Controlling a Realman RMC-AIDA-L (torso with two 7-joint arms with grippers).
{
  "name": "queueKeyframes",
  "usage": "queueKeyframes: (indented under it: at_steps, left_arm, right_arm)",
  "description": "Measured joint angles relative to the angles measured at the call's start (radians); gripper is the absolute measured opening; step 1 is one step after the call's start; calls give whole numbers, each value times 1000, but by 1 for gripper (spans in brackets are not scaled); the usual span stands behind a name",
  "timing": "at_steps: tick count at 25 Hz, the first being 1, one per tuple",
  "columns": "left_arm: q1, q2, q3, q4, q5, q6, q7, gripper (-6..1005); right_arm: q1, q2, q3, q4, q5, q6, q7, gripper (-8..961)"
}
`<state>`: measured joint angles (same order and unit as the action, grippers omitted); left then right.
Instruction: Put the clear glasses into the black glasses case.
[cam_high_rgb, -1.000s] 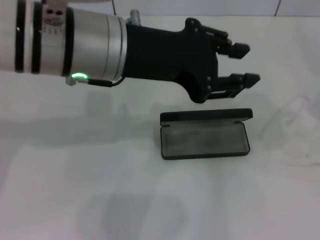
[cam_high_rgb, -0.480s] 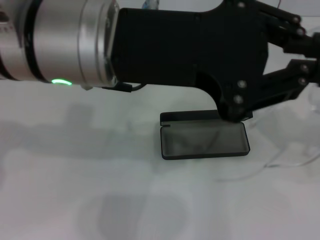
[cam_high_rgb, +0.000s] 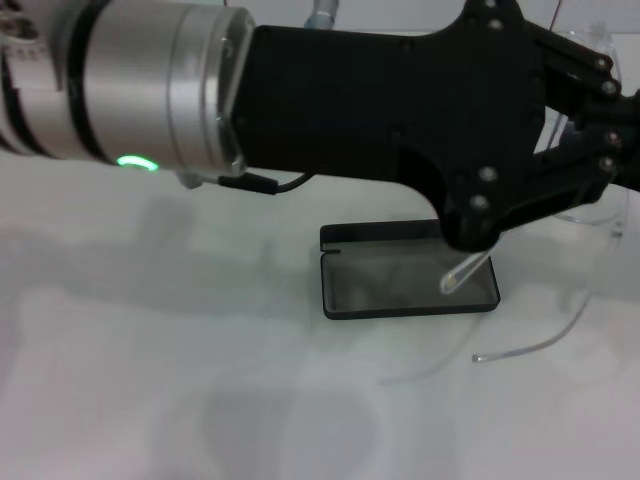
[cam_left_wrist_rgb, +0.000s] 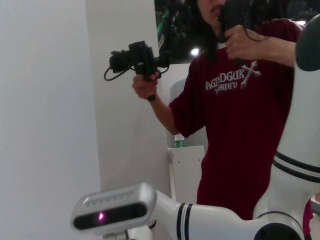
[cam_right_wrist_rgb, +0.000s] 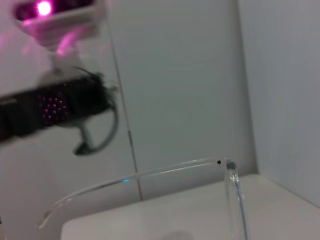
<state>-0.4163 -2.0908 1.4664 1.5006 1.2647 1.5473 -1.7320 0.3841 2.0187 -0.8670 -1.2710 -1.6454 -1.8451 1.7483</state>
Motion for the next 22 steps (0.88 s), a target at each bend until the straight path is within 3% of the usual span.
queueKeyframes:
  at_steps: [6, 22]
  left_arm:
    - [-65, 0, -2, -127, 10, 1, 27, 70]
    - [-68, 0, -1, -210, 4, 2, 117, 71]
  right_arm:
    - [5, 0, -32, -8, 66, -15, -3, 115]
    - [7, -1, -41, -11, 125, -40, -9, 115]
